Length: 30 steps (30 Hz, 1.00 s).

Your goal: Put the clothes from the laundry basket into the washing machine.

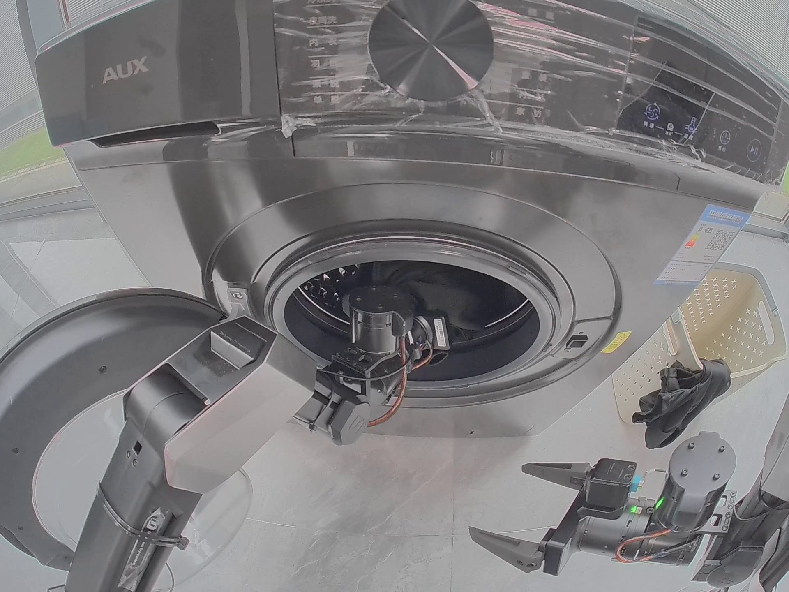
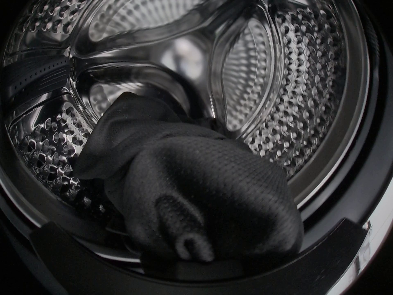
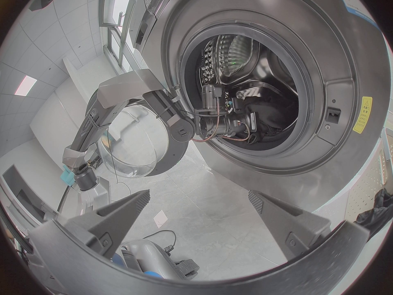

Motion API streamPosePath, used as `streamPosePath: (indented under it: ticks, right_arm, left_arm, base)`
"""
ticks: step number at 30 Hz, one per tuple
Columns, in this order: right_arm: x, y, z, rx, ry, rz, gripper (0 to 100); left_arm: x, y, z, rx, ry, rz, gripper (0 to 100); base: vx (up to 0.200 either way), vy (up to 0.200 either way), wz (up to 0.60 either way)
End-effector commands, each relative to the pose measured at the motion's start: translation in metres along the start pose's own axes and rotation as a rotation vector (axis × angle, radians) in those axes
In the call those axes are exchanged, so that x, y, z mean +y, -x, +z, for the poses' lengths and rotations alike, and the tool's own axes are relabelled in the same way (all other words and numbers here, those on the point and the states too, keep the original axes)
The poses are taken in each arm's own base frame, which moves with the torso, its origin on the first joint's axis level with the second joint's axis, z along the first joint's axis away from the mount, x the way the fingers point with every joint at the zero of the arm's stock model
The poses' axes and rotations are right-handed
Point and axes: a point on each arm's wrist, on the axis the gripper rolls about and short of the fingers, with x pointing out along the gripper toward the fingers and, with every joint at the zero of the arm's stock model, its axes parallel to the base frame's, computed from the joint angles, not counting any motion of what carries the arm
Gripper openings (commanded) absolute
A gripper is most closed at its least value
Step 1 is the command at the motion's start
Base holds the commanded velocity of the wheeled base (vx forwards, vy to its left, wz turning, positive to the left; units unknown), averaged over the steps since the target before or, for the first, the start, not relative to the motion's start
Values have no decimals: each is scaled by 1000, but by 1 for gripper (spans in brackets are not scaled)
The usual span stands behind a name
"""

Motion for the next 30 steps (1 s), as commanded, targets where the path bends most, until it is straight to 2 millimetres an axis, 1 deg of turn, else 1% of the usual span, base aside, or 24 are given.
streamPosePath:
  ticks: [1,6,7,10,11,13,20,23,27,28,30]
  right_arm:
    - [0,1,-1,4,0,0,100]
    - [0,1,-1,4,-2,-1,100]
    - [0,1,-1,4,-2,-1,100]
    - [0,1,-1,4,-2,-1,100]
    - [0,1,-1,4,-2,-1,100]
    - [0,1,-1,4,-2,-1,100]
    - [-1,0,-2,8,-3,-3,100]
    - [0,0,-2,9,-2,0,100]
    - [-1,1,-2,10,-2,-2,100]
    - [-1,0,-2,9,-2,-2,100]
    - [-1,0,-2,9,-2,-2,100]
  left_arm:
    - [-1,-10,5,-60,62,11,0]
    - [3,-26,15,-171,85,44,0]
    - [8,-34,20,-233,91,62,0]
    - [10,-41,30,-304,97,81,0]
    - [12,-43,29,-313,97,87,0]
    - [21,-44,29,-317,94,107,0]
    - [23,-44,28,-327,94,106,0]
    - [19,-44,28,-324,94,100,0]
    - [19,-44,27,-320,92,102,0]
    - [18,-44,29,-323,86,100,100]
    - [15,-43,32,-330,91,93,100]
  base:
    - [0,0,0]
    - [0,0,0]
    - [0,0,0]
    - [0,0,0]
    - [0,0,0]
    - [0,0,0]
    - [0,0,0]
    - [0,0,0]
    - [0,0,0]
    - [0,0,0]
    - [0,0,0]
